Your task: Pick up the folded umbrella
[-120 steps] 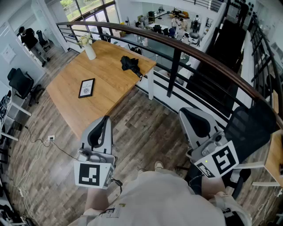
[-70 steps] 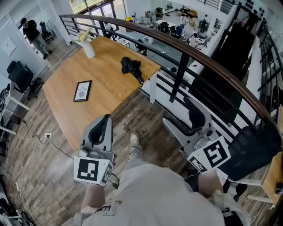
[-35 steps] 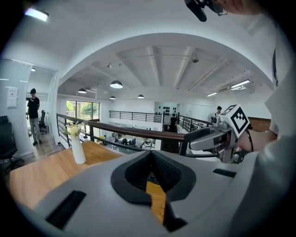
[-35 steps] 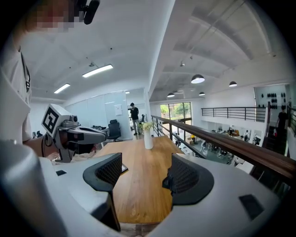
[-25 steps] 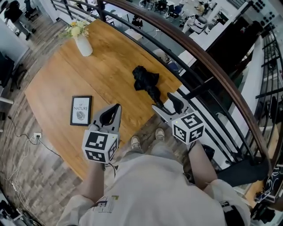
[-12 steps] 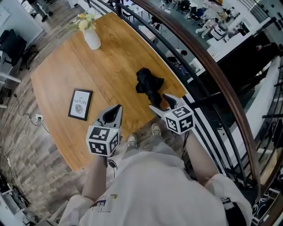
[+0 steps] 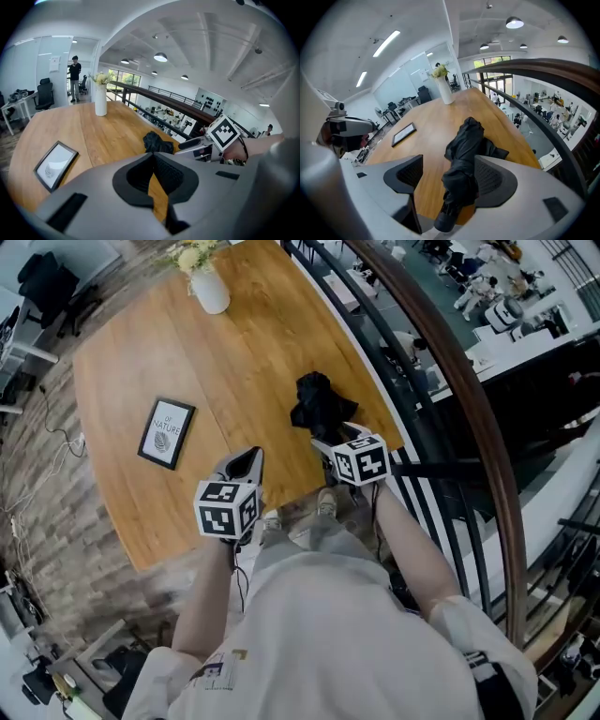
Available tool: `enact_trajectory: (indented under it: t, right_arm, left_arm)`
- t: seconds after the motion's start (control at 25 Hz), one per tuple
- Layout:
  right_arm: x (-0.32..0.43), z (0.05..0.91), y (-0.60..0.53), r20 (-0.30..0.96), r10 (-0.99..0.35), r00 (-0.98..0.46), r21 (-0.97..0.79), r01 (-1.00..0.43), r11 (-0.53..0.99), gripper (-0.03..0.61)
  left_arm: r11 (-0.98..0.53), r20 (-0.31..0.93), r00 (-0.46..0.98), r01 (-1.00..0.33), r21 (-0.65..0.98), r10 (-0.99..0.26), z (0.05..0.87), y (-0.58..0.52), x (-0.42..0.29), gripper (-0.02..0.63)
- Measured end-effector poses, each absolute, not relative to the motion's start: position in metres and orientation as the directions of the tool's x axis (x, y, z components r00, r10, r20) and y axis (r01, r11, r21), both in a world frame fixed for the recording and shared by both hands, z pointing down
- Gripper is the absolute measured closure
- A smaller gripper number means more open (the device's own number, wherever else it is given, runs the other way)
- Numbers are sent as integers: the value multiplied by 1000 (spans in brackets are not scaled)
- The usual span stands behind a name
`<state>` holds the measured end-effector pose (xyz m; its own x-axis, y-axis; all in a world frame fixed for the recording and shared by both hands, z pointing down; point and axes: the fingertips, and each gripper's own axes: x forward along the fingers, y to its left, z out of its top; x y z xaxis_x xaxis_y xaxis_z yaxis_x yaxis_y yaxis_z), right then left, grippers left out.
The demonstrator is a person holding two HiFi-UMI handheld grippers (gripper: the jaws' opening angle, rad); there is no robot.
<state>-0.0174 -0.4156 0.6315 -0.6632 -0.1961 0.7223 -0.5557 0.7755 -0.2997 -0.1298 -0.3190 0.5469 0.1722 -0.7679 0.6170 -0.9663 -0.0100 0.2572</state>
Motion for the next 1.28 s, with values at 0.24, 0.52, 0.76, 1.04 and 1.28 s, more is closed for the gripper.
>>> enact_trajectory:
  t: [0.24,0.52,0.76,1.04,1.28]
  right_arm:
    - [-22,680,-436,763,-172,-623,-324,-599,732,208]
    - [-18,730,-423,858,-116,-500,-253,-609,752,195]
    - [-12,745,-421,893,-168,-417,-137,-608,782,199]
    - [-13,735,-425,865,-106,-489,-264,-627,733,312]
    - [-35,666,-439,733,-109,-672,-441,-591,676,331]
  left_arm:
    - [43,670,180,-952,302,-720,581,-322,-122,597]
    - [102,719,183,-937,334,-670,615,-309,-121,597]
    - [117,730,191,-930,349,-657,623,-296,-114,597]
    - [152,717,176,-917,368,-674,617,-282,-126,597]
    - [144,673,146,-924,355,-725,591,-295,-149,597]
